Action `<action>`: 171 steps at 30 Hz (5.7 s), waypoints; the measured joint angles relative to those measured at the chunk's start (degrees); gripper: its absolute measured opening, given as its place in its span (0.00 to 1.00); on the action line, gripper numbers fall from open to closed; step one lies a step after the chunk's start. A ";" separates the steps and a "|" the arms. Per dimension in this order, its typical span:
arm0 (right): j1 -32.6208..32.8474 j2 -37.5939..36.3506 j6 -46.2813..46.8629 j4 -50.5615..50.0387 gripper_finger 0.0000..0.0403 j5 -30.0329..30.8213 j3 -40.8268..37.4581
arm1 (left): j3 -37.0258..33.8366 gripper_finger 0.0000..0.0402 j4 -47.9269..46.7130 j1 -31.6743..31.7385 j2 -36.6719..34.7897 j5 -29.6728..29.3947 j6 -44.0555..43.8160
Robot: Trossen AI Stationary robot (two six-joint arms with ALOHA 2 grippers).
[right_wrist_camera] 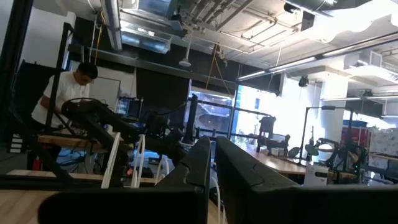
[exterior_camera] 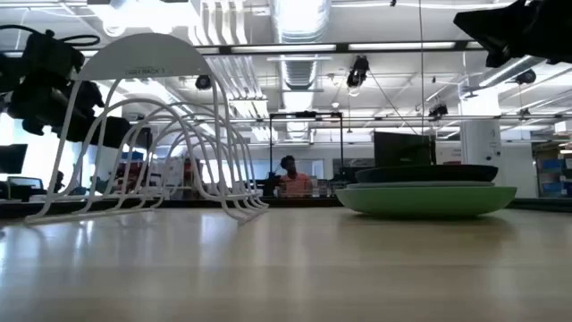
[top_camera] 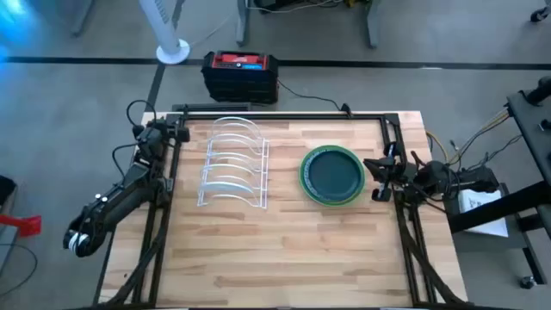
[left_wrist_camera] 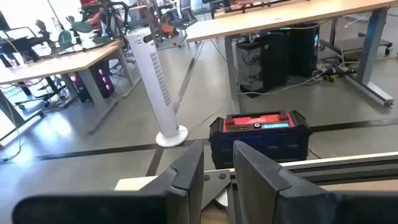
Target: Sort dishes
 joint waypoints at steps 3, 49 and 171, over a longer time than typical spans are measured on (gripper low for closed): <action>0.02 -0.02 -0.01 0.00 0.05 0.00 -0.01 | -0.01 0.19 -0.01 0.00 0.00 0.00 -0.01; 0.00 -0.02 0.00 0.00 0.05 0.00 -0.02 | 0.01 0.19 0.00 0.00 0.00 0.01 0.00; 0.00 0.00 4.38 -1.27 0.05 0.07 0.00 | 47.11 0.19 21.32 -7.59 7.33 78.68 -53.30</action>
